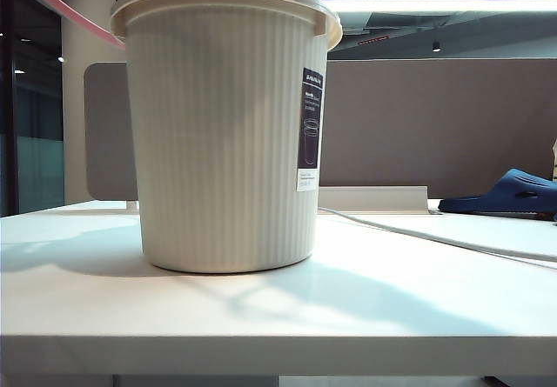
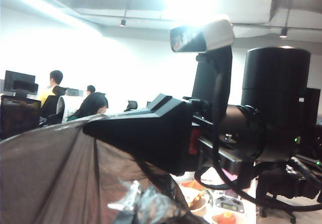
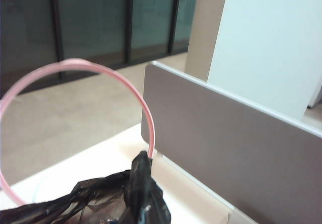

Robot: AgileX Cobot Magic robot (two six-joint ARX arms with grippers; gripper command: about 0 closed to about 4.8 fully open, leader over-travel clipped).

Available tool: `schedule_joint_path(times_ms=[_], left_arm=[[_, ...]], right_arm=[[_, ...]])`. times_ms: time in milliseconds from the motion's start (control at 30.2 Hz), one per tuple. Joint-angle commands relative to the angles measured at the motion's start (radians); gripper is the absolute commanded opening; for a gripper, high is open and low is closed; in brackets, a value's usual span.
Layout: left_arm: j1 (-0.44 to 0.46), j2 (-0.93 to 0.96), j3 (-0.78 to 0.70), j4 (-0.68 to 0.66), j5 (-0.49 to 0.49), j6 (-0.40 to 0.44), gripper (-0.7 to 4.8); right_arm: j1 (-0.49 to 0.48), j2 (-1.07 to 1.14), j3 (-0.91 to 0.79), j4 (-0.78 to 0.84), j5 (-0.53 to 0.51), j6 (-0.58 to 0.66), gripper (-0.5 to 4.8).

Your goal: Open the ring lid of the trash can, pull out the black garbage bag inside, and place it on the table.

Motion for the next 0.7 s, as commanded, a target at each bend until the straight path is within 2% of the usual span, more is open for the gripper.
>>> schedule_joint_path(times_ms=[33,398,530,696], left_arm=[[-0.001,-0.009,0.062,-0.071,0.029,-0.001,-0.06],[-0.001,-0.009,0.283,-0.382,0.042,0.135,-0.06],[-0.001,-0.009,0.352,-0.443,0.042,0.135,-0.06],[-0.001,-0.009,0.397,-0.446,0.046,0.109,-0.06]], right_arm=[[0.001,-0.011,0.05,0.031,-0.01,0.005,-0.05],[0.001,-0.011,0.173,0.02,-0.031,0.029,-0.05],[0.001,-0.011,0.197,0.023,-0.035,0.061,-0.05],[0.001,-0.011,0.232,0.024,-0.075,0.084,-0.05]])
